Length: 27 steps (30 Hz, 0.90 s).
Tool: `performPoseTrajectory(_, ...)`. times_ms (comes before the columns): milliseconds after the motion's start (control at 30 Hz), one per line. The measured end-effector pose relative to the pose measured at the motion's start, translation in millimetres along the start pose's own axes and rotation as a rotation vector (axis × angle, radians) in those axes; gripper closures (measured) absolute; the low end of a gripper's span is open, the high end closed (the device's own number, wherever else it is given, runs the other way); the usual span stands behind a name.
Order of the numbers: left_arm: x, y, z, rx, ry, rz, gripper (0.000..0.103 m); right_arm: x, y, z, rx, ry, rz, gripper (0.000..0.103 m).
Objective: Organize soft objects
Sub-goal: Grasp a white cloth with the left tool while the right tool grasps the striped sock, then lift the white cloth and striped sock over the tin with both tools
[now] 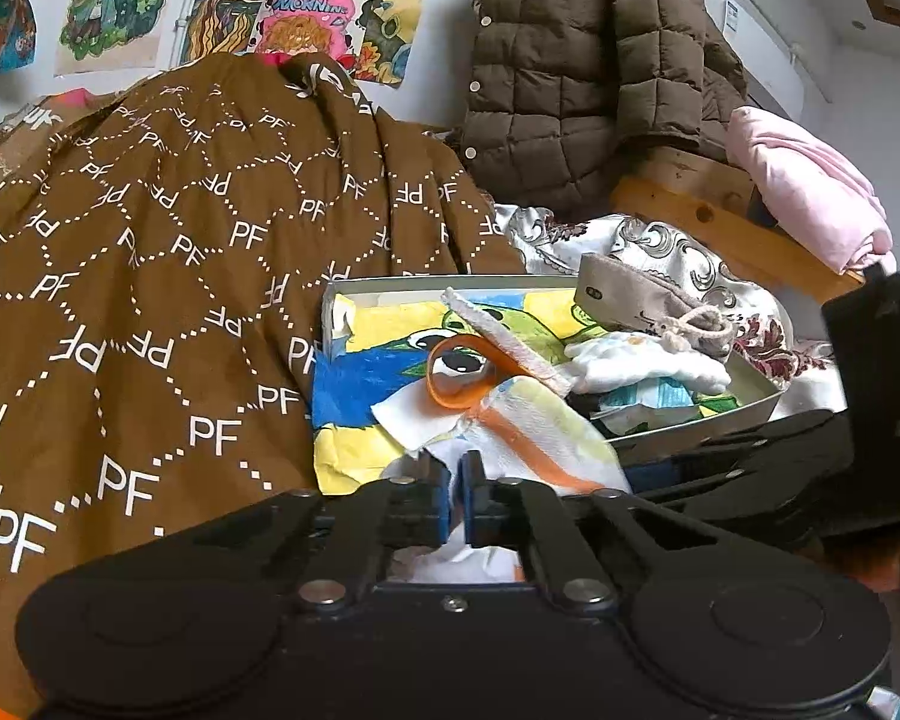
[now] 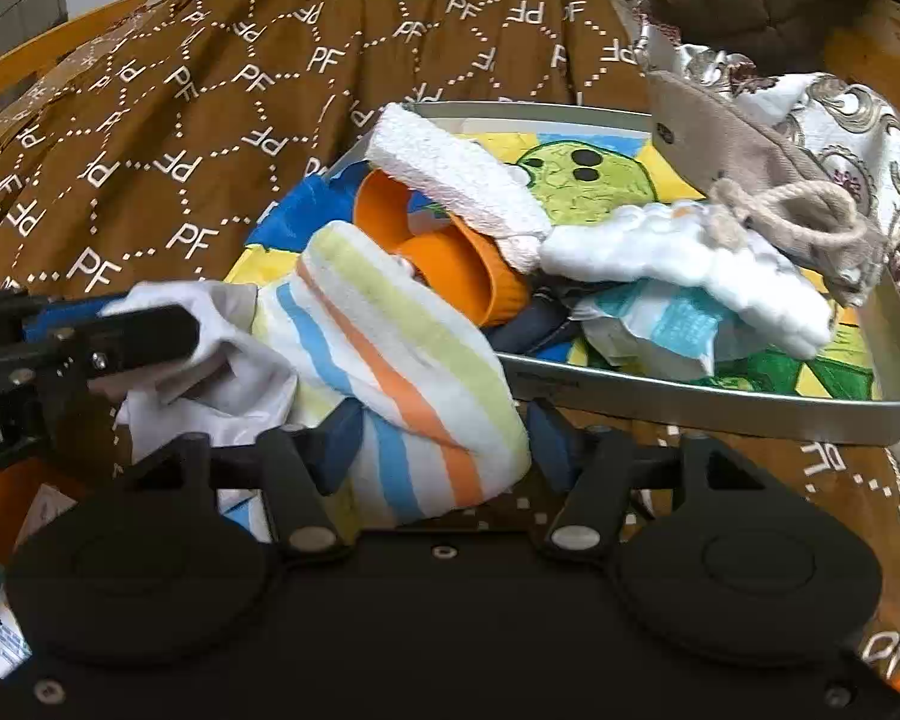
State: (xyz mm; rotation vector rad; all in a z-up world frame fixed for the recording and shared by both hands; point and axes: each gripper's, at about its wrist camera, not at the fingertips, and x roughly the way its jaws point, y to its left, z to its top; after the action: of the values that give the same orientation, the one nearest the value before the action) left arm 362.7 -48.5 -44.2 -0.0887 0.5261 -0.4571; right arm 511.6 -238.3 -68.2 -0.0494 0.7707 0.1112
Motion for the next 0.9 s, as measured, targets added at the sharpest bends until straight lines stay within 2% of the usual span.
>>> performPoseTrajectory(33,-0.7,-0.8,0.8,-0.002,-0.001,0.002,0.103,0.7,1.6,0.1,-0.005,0.004,-0.003,0.073)
performPoseTrajectory(133,-4.0,-4.4,4.4,0.003,-0.005,0.022,0.103,-3.0,6.3,-1.6,-0.016,0.006,0.000,0.088)
performPoseTrajectory(233,-11.2,-8.3,10.3,0.005,-0.018,0.051,0.103,-6.4,8.1,-3.4,-0.021,-0.001,0.010,0.096)
performPoseTrajectory(433,-40.0,-10.6,31.2,-0.039,-0.082,0.082,0.103,-25.1,8.7,-4.2,-0.014,-0.055,0.027,0.099)
performPoseTrajectory(567,-54.2,-10.5,42.2,-0.090,-0.108,0.079,0.103,-53.7,10.2,5.8,-0.015,-0.153,0.045,0.099)
performPoseTrajectory(733,-66.4,-16.7,52.3,-0.074,-0.147,0.094,0.103,-82.8,9.1,13.5,-0.013,-0.272,0.048,0.099)
performPoseTrajectory(900,-66.1,-23.2,89.5,-0.034,-0.200,0.099,0.103,-108.9,-1.3,26.0,0.018,-0.387,0.071,0.100)
